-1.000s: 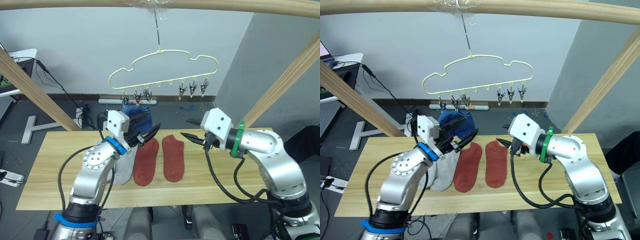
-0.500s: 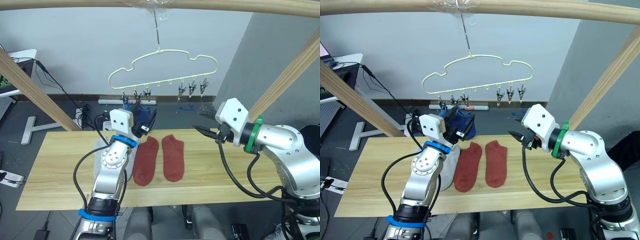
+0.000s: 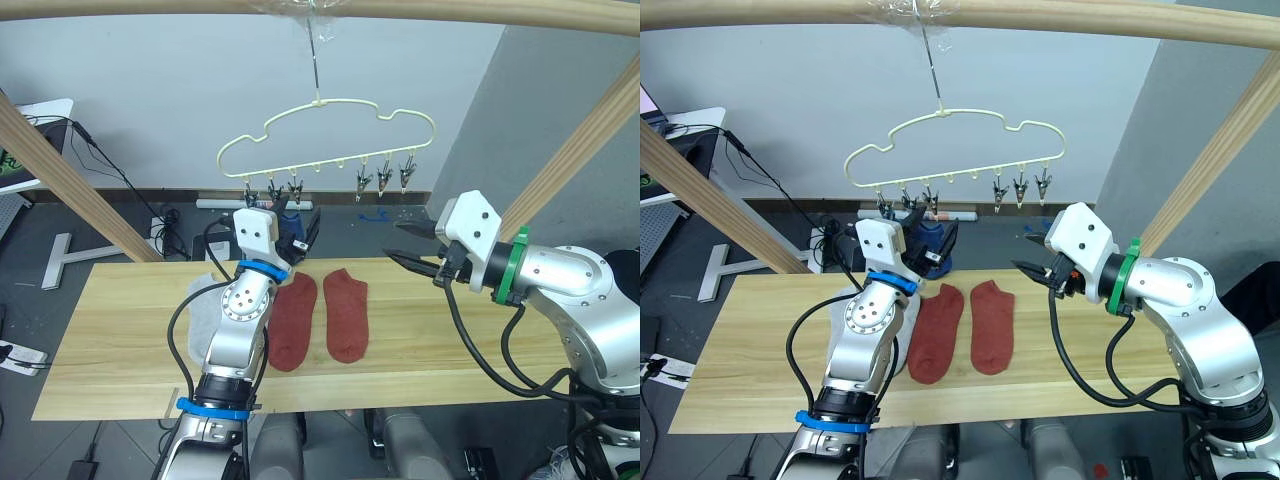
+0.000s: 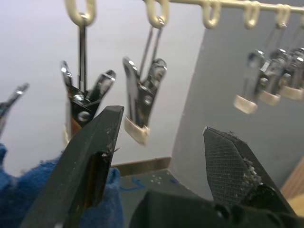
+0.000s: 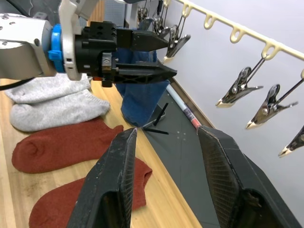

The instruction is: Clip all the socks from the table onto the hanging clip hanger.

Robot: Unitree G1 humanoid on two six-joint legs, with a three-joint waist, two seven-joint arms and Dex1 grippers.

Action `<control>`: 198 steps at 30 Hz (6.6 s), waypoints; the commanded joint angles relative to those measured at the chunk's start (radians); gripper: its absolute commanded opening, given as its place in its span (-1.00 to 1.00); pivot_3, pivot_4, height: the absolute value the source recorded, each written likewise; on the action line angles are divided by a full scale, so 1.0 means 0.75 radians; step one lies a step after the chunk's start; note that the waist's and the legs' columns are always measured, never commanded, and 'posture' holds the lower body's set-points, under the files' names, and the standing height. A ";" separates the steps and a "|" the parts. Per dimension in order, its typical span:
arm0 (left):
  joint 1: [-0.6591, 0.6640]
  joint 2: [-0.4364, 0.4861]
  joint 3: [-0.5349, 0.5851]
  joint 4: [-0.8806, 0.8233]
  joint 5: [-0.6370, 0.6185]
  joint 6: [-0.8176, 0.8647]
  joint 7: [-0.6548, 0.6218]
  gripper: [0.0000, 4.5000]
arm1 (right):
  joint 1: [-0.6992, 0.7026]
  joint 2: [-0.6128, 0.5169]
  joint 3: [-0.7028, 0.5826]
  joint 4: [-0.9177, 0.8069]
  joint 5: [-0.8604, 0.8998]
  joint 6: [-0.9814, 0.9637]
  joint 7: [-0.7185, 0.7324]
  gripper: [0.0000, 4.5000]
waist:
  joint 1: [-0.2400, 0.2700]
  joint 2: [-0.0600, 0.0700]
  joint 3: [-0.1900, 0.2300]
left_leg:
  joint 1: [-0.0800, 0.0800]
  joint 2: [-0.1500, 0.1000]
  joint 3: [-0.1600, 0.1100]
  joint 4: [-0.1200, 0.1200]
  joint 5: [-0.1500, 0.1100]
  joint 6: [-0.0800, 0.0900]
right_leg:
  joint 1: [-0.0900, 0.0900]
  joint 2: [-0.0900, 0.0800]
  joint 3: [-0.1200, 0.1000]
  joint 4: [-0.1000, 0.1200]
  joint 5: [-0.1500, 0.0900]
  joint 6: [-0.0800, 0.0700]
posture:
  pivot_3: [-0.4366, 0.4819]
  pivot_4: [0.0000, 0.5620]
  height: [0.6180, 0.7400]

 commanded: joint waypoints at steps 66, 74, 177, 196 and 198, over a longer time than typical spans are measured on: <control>-0.188 0.161 0.047 -0.054 -0.205 0.151 -0.287 -1.00 | 0.094 0.574 0.520 0.693 -0.463 -0.270 -0.700 0.98 | -0.004 0.000 0.000 | 0.000 0.002 0.001 0.001 0.000 -0.001 | -0.001 0.001 0.000 0.001 0.000 0.000 | -0.17 -0.04 0.52; -0.224 0.231 0.063 -0.023 -0.222 0.162 -0.367 -1.00 | 0.034 0.817 0.456 1.186 -0.526 -0.492 -0.871 0.98 | 0.000 0.000 0.000 | -0.001 0.002 0.001 0.001 0.000 0.000 | -0.001 0.001 0.001 0.000 0.001 0.000 | -0.15 -0.04 0.52; -0.038 0.646 0.146 -0.319 -0.585 0.686 -0.865 0.25 | -0.253 0.565 0.560 0.662 -0.710 -0.607 -0.146 0.46 | 0.001 0.000 0.001 | -0.001 0.004 0.000 0.000 0.000 0.000 | -0.002 0.003 0.000 0.000 0.002 -0.003 | -0.03 -0.13 0.52; -0.017 0.725 0.059 -0.302 -0.589 0.392 -1.204 0.25 | -0.100 0.737 0.104 0.077 -0.499 0.120 -0.433 0.39 | 0.000 0.000 0.001 | -0.001 0.005 0.000 0.000 0.000 0.000 | -0.003 0.005 0.000 0.001 0.000 0.000 | -0.08 -0.20 0.52; -0.036 0.711 0.069 -0.301 -0.604 0.411 -1.190 0.25 | -0.120 0.765 0.086 0.102 -0.485 0.131 -0.472 0.19 | 0.000 0.000 0.001 | -0.001 0.005 0.000 0.000 0.000 0.000 | -0.004 0.005 0.000 0.001 0.000 0.000 | -0.08 -0.22 0.52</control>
